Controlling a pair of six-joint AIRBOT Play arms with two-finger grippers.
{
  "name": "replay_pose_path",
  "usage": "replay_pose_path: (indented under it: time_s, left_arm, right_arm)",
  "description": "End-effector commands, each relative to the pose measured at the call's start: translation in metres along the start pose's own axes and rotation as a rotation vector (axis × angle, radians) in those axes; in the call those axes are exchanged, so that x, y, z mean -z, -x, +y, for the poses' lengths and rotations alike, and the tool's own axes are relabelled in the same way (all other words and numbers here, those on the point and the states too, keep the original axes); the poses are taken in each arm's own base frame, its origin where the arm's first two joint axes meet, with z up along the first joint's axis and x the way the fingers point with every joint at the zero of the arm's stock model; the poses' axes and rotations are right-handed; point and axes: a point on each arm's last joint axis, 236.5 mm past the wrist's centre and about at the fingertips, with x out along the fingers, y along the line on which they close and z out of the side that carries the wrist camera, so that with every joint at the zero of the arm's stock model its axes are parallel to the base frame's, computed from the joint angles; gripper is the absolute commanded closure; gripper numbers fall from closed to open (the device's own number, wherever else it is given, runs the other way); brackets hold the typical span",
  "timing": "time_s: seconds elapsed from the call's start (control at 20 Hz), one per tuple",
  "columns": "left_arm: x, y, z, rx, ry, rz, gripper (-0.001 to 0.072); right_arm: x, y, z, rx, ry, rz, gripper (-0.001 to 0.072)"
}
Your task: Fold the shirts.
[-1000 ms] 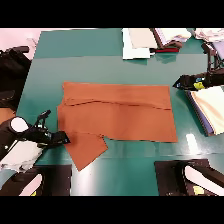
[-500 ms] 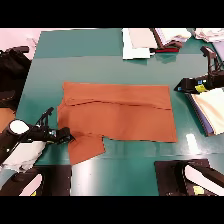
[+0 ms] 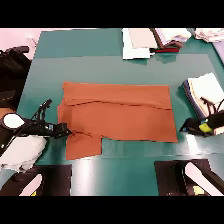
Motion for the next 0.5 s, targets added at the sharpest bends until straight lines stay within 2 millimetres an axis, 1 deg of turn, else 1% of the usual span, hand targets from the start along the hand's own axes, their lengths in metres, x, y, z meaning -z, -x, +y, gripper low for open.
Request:
replay_pose_path:
  time_s: [0.0,0.1,0.15,0.2,0.25,0.3,0.4,0.45]
  left_arm:
    - [-0.002,0.002,0.000,-0.005,-0.012,-0.006,0.0683]
    - [-0.002,0.002,0.000,-0.005,-0.018,-0.006,0.0683]
    - [-0.002,0.002,0.000,-0.005,-0.018,-0.006,0.0683]
    - [-0.002,0.002,0.000,-0.005,-0.019,-0.005,0.0682]
    - [-0.002,0.002,0.000,-0.005,-0.019,-0.006,0.0683]
    - [-0.001,0.002,0.000,-0.006,-0.035,-0.001,0.0682]
    - [0.008,0.004,0.007,-0.041,-0.072,0.042,0.0683]
    - [0.010,0.009,0.013,-0.078,-0.094,0.065,0.0684]
  right_arm:
    - [0.024,-0.034,0.009,-0.101,-0.056,0.042,0.0216]
    - [0.018,-0.038,0.024,-0.120,-0.017,0.021,0.0230]
    - [0.018,-0.040,0.030,-0.113,0.020,0.025,0.0235]
    - [0.020,-0.043,0.035,-0.108,0.053,0.039,0.0266]
    - [0.024,-0.047,0.039,-0.103,0.084,0.064,0.0377]
    - [0.027,-0.049,0.043,-0.098,0.110,0.084,0.0439]
    - [0.032,-0.050,0.050,-0.083,0.168,0.110,0.0666]
    - [0.033,-0.045,0.052,-0.064,0.209,0.111,0.0696]
